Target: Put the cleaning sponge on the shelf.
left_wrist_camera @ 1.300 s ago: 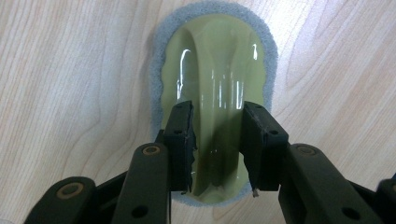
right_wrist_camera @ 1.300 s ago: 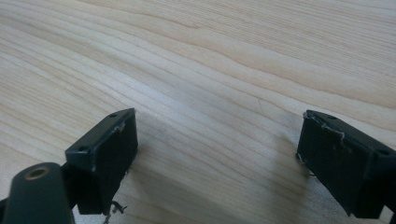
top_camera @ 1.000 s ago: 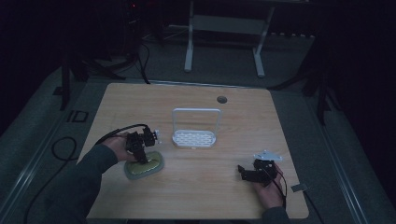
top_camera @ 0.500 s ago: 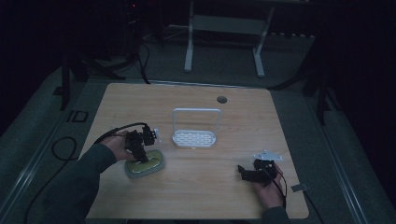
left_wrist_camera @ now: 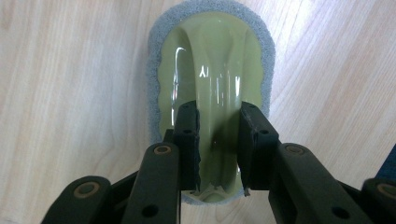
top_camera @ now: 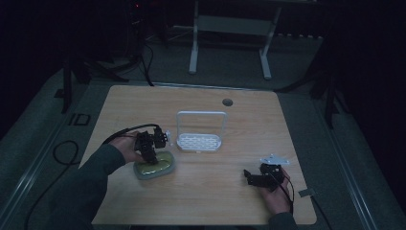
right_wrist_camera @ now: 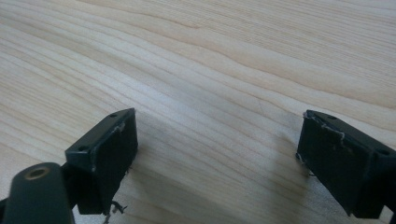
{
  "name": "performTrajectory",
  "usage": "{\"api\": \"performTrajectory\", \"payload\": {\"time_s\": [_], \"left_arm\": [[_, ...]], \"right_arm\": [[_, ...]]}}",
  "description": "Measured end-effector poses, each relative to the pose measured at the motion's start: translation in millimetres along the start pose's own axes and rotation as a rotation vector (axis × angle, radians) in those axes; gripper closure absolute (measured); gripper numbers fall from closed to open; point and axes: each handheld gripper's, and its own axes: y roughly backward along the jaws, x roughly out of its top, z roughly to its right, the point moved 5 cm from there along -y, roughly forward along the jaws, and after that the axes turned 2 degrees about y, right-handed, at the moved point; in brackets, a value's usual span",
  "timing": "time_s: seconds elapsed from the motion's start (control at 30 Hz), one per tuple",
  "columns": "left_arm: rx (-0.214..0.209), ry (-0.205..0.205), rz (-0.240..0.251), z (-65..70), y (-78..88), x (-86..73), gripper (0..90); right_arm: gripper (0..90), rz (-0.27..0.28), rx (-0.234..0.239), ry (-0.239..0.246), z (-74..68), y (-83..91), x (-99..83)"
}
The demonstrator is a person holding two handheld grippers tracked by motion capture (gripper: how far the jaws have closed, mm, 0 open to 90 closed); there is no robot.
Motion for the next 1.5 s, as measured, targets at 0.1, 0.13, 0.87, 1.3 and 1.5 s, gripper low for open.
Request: {"api": "performTrajectory", "payload": {"time_s": [0.1,0.13,0.87,1.3,1.5], "left_arm": [[0.008,-0.018,0.01,1.7,1.2,4.6,71.7],[0.014,-0.028,0.009,2.5,1.5,6.1,71.7],[0.066,-0.182,0.079,17.4,6.1,46.0,71.7],[0.106,-0.248,0.098,21.5,11.7,62.1,71.6],[0.121,-0.269,0.104,22.6,12.8,68.2,71.7]], "right_arm": [[11.8,0.0,0.0,0.0,0.0,0.0,0.0],[11.8,0.0,0.0,0.0,0.0,0.0,0.0],[11.8,0.001,-0.001,0.001,0.1,-0.1,0.1],[11.8,0.0,0.0,0.002,0.2,0.0,0.1],[11.8,0.0,0.0,0.001,0.1,0.0,0.1]]}}
